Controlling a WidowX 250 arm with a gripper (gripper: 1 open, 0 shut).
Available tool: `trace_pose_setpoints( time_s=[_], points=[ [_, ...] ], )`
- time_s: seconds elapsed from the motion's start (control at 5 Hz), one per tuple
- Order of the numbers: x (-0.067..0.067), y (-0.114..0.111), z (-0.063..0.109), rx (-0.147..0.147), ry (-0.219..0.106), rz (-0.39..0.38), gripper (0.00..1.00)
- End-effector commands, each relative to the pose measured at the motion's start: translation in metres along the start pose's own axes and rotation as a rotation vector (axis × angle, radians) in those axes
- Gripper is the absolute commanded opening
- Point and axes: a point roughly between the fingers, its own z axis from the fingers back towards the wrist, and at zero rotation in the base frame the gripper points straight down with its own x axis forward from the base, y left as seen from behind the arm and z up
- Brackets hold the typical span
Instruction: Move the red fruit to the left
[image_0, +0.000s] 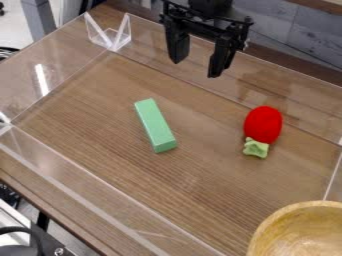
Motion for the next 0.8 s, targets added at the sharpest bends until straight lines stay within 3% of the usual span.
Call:
trace_pose_setpoints(
  time_s=[0.0,0.2,0.6],
  points=[
    [0.008,-0.002,-0.002,-0.007,0.010,0.044,1.00],
    [0.021,-0.022,-0.015,-0.016,0.001,0.116,1.00],
    [0.044,-0.079,-0.036,-0.024,-0.009,0.156,1.00]
  ],
)
